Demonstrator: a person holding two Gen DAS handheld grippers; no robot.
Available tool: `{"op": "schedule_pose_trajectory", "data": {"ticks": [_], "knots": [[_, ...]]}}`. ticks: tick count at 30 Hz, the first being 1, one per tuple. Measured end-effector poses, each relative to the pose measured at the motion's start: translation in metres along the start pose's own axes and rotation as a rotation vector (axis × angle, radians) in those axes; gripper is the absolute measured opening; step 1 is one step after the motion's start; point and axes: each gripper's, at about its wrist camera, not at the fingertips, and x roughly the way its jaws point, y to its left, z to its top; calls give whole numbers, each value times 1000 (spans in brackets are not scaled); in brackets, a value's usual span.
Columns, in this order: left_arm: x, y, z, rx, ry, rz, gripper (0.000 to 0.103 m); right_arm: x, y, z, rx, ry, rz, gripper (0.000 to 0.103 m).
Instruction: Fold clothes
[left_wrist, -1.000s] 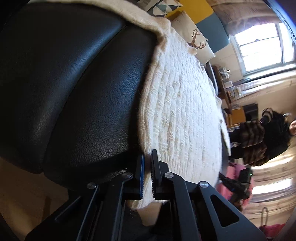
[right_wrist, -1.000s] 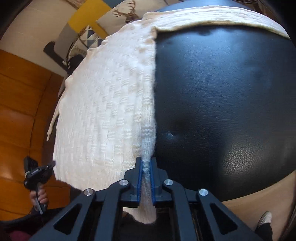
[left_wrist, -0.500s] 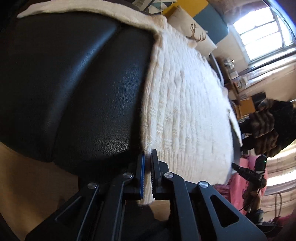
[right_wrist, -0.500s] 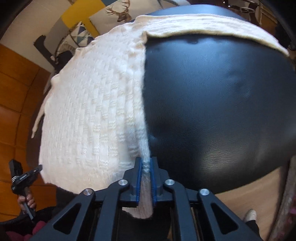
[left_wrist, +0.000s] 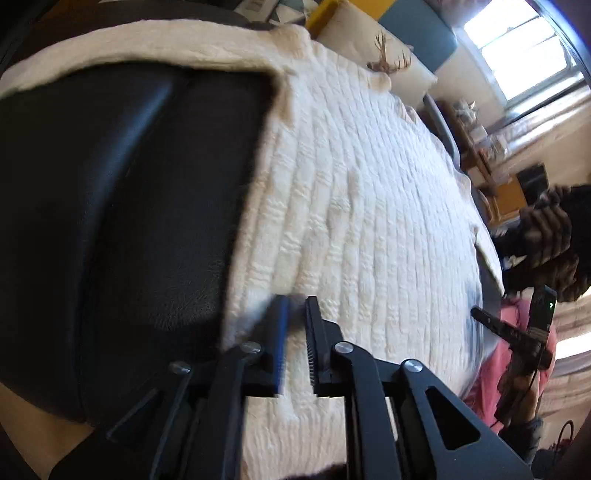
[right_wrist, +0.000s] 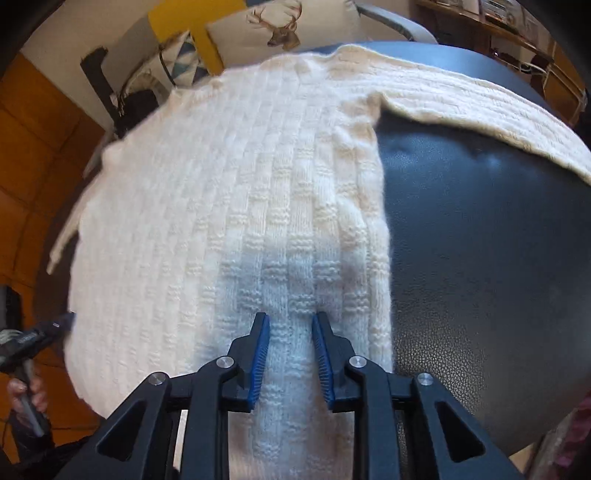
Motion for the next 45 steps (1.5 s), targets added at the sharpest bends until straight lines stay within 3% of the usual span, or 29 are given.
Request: {"op": "schedule_pose_trajectory", "data": {"ticks": [3, 6, 9, 11, 14, 17, 19, 22, 24, 26, 29, 32, 35, 40, 43, 45], "knots": [[-17, 8, 10, -60, -22, -54, 11, -9, -8, 4, 26, 13, 47, 24], [-30, -9, 31, 3, -90, -5, 11, -18, 3, 28, -24, -38, 76, 25], [-13, -39, 66, 35, -97, -41, 12, -11, 19, 57, -65, -72, 78, 25], [2, -59, 87, 79, -97, -5, 12, -2, 28, 78, -86, -91, 71, 26], [57, -74, 115, 100, -36, 182, 11, 30, 24, 100, -61, -58, -13, 26], [57, -59, 120, 48, -32, 140, 11, 42, 2, 98, -36, -42, -17, 25], [40, -56, 123, 14, -86, 47, 11, 40, 0, 102, -37, -54, 5, 25], [26, -72, 136, 49, -169, -36, 11, 28, 10, 115, -56, -94, 60, 25], [35, -87, 151, 86, -182, -13, 12, 27, 29, 130, -74, -115, 82, 26], [59, -83, 162, 92, -144, 108, 12, 38, 46, 144, -86, -114, 74, 26], [78, -52, 165, 39, -131, 169, 7, 76, 51, 154, -83, -35, -21, 26], [66, -48, 167, 31, -156, 126, 5, 81, 53, 151, -103, -31, -4, 29], [50, -54, 169, 43, -202, 70, 6, 68, 56, 162, -106, -76, 91, 29], [52, -101, 204, 139, -270, 94, 12, 72, 62, 212, -65, -144, 104, 29], [93, -93, 222, 141, -166, 299, 12, 104, 53, 241, -20, -128, 39, 29], [105, -81, 225, 108, -152, 300, 12, 131, 43, 250, 18, -64, 12, 28]]}}
